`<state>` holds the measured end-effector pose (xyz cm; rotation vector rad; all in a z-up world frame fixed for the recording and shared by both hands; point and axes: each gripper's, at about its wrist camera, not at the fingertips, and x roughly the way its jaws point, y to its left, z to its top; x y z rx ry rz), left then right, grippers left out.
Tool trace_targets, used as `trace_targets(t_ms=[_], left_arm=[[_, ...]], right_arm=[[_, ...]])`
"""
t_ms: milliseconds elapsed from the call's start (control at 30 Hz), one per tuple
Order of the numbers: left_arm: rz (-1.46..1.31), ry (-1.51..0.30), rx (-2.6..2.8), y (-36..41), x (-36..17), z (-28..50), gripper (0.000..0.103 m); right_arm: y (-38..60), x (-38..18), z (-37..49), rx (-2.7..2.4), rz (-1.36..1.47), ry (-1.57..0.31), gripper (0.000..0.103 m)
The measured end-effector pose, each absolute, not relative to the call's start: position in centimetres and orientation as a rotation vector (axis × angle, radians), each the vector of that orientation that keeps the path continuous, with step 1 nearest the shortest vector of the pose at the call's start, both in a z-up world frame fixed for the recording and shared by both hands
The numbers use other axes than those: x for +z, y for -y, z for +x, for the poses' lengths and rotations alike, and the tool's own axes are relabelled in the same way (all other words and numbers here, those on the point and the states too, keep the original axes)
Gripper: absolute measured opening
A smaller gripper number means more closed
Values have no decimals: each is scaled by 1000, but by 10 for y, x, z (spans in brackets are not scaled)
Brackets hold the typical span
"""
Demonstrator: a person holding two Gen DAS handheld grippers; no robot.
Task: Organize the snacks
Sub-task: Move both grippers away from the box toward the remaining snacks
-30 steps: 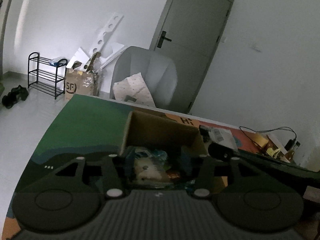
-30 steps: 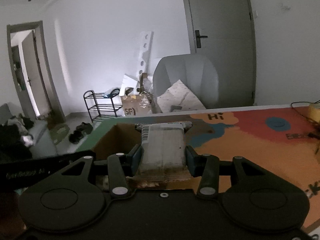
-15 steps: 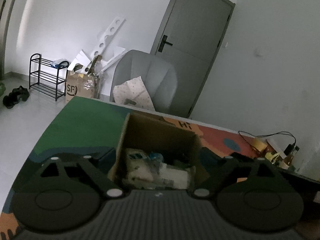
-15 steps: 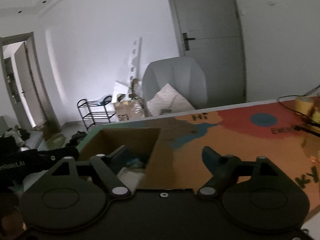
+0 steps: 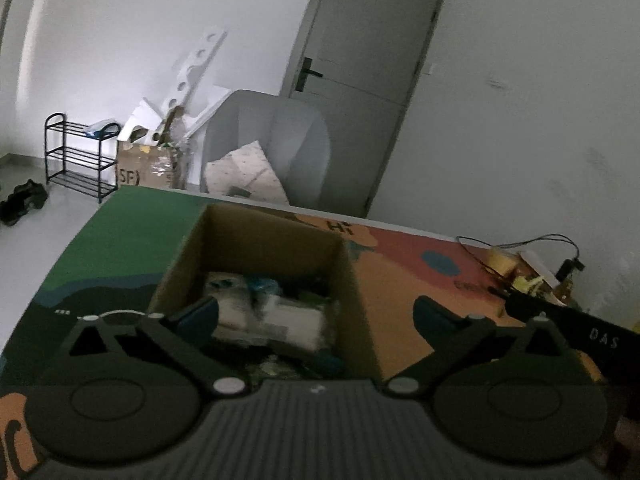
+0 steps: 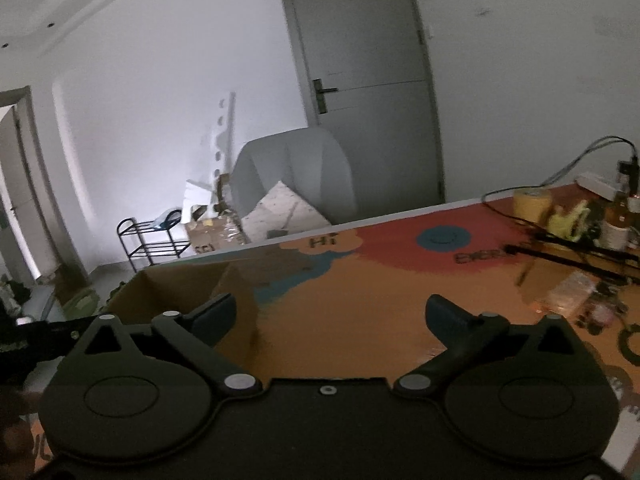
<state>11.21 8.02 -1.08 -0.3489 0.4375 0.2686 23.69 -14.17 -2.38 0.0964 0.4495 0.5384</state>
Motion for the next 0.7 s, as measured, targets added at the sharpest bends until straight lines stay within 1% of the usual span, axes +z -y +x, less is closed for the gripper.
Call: trace_targets(t_ms=[433, 700], left_arm=[[-291, -443, 156, -35, -5, 124, 103], [-278, -451, 106, -1, -10, 141, 103]], right_arm=[[206, -24, 241, 401, 116, -430, 103], [236, -36, 239, 368, 121, -440, 103]])
